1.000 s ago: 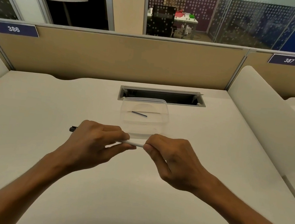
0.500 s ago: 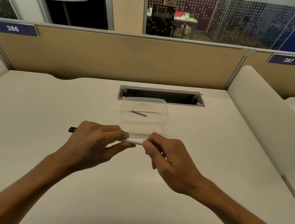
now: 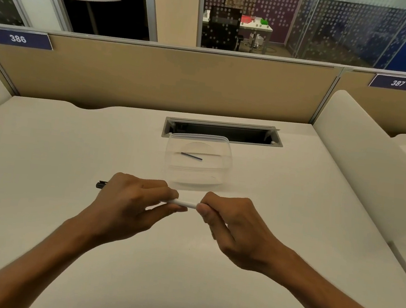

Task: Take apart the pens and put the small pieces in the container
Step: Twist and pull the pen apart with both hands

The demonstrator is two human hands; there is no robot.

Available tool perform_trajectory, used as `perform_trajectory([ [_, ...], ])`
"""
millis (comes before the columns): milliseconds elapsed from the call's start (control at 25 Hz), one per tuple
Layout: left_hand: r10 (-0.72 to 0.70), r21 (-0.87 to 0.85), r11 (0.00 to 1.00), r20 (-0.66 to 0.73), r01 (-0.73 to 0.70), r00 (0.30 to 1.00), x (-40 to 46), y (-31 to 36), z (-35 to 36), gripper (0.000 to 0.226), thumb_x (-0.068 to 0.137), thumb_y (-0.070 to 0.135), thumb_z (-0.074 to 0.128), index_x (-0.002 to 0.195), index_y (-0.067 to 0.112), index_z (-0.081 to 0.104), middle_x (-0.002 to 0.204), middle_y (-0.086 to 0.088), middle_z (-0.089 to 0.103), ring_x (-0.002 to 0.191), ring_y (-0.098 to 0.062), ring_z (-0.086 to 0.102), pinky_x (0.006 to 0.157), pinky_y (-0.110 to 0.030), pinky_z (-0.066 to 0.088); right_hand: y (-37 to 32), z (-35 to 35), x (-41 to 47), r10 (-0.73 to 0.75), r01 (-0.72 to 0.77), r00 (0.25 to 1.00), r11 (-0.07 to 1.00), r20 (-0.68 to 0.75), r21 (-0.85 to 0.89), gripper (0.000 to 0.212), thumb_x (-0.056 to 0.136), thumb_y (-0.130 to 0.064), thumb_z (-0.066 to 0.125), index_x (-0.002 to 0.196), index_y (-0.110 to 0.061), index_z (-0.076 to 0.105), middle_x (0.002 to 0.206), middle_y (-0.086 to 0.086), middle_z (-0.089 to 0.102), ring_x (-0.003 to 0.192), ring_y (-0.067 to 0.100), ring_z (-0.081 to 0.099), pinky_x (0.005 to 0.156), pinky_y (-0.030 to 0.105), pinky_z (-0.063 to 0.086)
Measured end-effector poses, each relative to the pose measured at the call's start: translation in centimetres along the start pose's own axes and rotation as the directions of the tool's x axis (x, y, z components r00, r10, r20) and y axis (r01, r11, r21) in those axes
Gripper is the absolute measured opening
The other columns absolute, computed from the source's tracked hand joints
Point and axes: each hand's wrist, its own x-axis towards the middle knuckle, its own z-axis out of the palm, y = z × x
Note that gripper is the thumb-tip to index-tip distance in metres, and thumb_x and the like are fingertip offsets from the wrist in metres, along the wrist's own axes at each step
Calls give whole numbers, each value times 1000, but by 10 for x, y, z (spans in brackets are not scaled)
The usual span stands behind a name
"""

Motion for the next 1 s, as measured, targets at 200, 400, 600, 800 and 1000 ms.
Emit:
perform_trajectory([
  [200,62,163,984,46,-68,997,-3,-1,4,31,92,39,53,86,15,72,62,4,64,43,-18,52,35,-28,42,0,1,0,296,-339,941,855,167,392,36,99,-30,44,66,-19,51,54,-8,49,48,13,53,51,24,42],
  [400,-57,43,998,124,52,991,-6,-4,13,33,90,49,49,89,24,71,66,15,58,49,-5,47,43,-22,41,7,6,-5,62,-59,998,995,29,-81,21,97,-39,49,95,-24,63,79,-12,65,68,12,59,58,33,49],
  [600,-289,-240,919,128,312,949,-22,-34,16,17,90,40,62,96,27,71,73,17,59,64,-12,55,58,-29,44,31,4,-17,163,-167,985,982,-53,-84,15,95,-37,57,94,-26,67,82,-16,64,68,8,57,59,33,51],
  [800,-287,-292,890,240,351,927,-26,-33,40,12,90,31,61,92,26,72,70,11,56,65,-14,48,57,-20,37,29,24,-17,-25,7,999,943,-48,-332,19,87,-35,68,102,-23,71,96,-9,71,78,12,65,56,27,52],
  [1000,-301,-344,834,373,432,878,-25,-39,55,14,92,30,60,92,25,73,68,9,55,65,-13,48,58,-20,37,36,47,-10,-154,135,988,845,7,-518,9,79,-28,77,81,-20,74,77,-5,71,61,17,63,43,23,44],
])
